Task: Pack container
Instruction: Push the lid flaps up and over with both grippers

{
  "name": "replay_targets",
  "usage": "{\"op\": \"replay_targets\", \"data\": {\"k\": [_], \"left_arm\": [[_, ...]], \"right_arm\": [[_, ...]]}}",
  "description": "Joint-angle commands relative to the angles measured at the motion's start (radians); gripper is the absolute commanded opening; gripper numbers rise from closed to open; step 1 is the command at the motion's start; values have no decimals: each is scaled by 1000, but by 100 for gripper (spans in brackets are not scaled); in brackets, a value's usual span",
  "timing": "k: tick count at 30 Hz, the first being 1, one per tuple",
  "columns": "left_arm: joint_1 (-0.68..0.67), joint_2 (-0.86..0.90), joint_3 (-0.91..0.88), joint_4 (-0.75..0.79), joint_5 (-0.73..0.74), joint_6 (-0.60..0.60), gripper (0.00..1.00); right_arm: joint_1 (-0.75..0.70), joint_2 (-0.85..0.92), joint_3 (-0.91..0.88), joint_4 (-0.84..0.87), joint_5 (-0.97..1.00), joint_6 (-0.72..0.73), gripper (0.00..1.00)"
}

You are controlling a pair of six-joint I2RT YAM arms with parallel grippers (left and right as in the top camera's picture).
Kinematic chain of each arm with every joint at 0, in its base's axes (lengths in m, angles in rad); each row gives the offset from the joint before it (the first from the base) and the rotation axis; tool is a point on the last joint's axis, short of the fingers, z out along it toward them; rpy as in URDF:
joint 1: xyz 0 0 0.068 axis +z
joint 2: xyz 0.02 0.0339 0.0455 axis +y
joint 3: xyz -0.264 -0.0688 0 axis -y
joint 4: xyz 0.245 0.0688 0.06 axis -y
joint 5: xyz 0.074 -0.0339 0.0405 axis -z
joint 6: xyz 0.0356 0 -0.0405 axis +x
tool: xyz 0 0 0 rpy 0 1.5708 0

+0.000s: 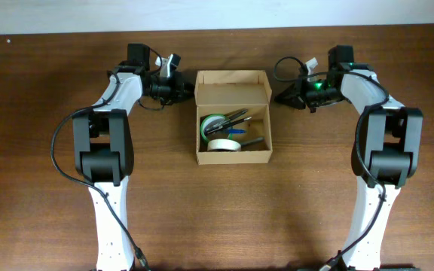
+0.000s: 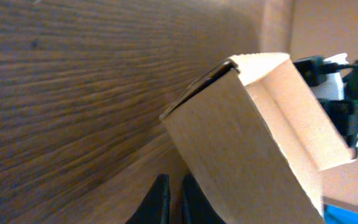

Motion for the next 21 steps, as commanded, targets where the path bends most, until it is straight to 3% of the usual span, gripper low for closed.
{"op": "replay_targets", "data": {"k": [1, 6, 12, 21], "left_arm": [[-8, 11, -1, 10, 42, -74, 7], [-19, 12, -1, 11, 13, -99, 7], [-24, 13, -1, 25, 41, -99, 7], [-10, 12, 3, 249, 189, -208, 4]], "right_arm": [[19, 26, -3, 12, -2, 46, 4], [41, 55, -3, 30, -15, 61, 4], [71, 59, -3, 161, -213, 17, 4], [64, 53, 3, 222, -323, 34, 4]]}}
